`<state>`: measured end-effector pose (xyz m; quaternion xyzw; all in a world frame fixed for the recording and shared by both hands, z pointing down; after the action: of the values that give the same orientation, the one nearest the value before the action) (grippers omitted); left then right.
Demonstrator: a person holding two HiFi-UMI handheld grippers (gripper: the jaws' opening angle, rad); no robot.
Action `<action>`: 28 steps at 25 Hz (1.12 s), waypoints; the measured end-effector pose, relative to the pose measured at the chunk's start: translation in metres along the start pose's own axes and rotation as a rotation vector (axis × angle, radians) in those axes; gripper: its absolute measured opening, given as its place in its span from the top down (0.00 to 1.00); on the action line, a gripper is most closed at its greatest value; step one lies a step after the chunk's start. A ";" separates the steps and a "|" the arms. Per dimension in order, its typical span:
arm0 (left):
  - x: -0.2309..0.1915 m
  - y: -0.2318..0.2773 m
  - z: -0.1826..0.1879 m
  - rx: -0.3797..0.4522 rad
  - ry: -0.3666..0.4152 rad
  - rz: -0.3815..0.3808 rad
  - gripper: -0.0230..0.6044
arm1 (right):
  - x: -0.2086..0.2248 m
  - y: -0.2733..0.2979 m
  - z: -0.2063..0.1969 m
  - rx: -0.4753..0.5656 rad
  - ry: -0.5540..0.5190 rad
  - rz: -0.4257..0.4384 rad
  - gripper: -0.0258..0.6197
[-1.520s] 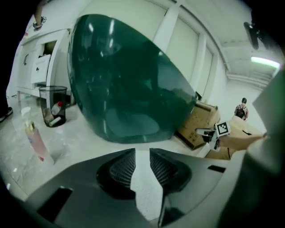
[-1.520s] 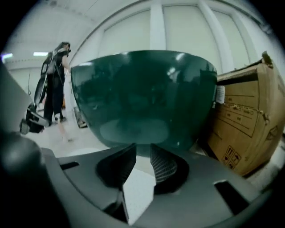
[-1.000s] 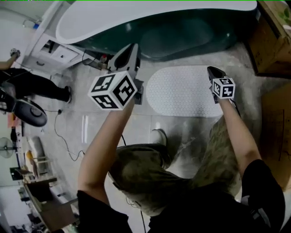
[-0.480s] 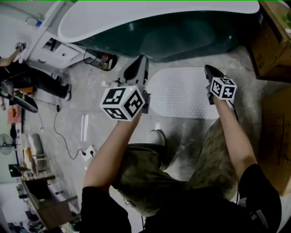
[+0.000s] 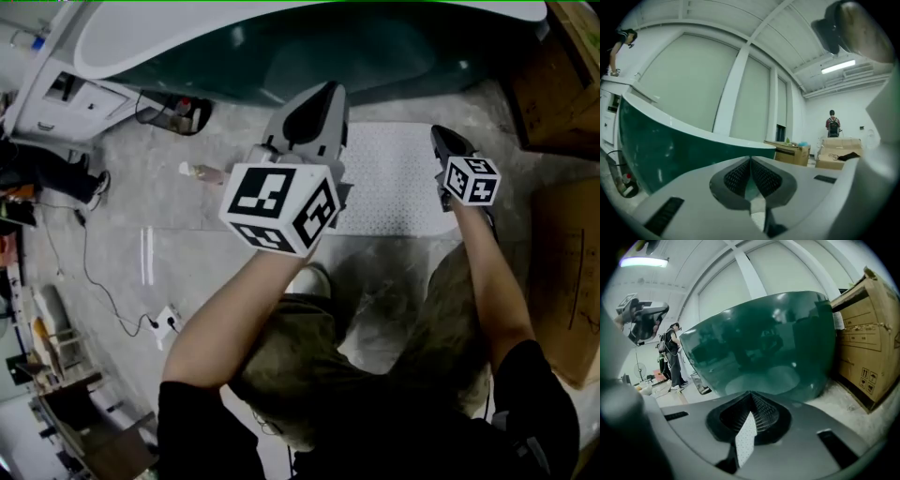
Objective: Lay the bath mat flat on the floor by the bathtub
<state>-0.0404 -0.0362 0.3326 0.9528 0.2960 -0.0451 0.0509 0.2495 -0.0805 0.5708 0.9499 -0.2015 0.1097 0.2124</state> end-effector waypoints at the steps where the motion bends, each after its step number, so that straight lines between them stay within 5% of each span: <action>1: 0.001 0.012 -0.006 -0.009 0.008 -0.031 0.92 | -0.001 0.000 0.002 -0.013 -0.005 -0.001 0.92; 6: -0.030 0.048 -0.043 -0.110 -0.216 -0.086 0.92 | -0.014 -0.028 0.000 -0.115 0.057 -0.074 0.92; 11: -0.064 0.029 -0.093 -0.245 -0.204 -0.023 0.92 | -0.058 -0.037 0.000 -0.178 0.196 -0.084 0.92; 15: -0.063 -0.013 -0.134 -0.413 -0.346 0.043 0.92 | -0.102 -0.058 -0.032 -0.347 0.208 -0.134 0.92; 18: -0.053 -0.039 -0.135 -0.457 -0.319 0.046 0.92 | -0.126 -0.096 -0.045 -0.468 0.218 -0.161 0.92; 21: -0.026 -0.067 -0.142 -0.543 -0.304 -0.039 0.92 | -0.137 -0.135 -0.045 -0.571 0.238 -0.190 0.92; 24: -0.004 -0.096 -0.136 -0.621 -0.391 -0.078 0.92 | -0.142 -0.163 -0.030 -0.650 0.257 -0.250 0.92; 28: 0.008 -0.136 -0.109 -0.691 -0.473 -0.030 0.92 | -0.149 -0.198 0.006 -0.696 0.220 -0.316 0.92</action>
<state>-0.1051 0.0926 0.4301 0.8387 0.2877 -0.1612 0.4335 0.2017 0.1304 0.4502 0.8230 -0.0541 0.1020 0.5561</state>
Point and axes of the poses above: the fingertips, and each gripper's own axes: y forward along the fingers, x to its right, z out of its top, the point moved 10 cm from there along -y, backward along the fingers, and after that the axes turned 3 degrees about y, right-handed, at the moved point
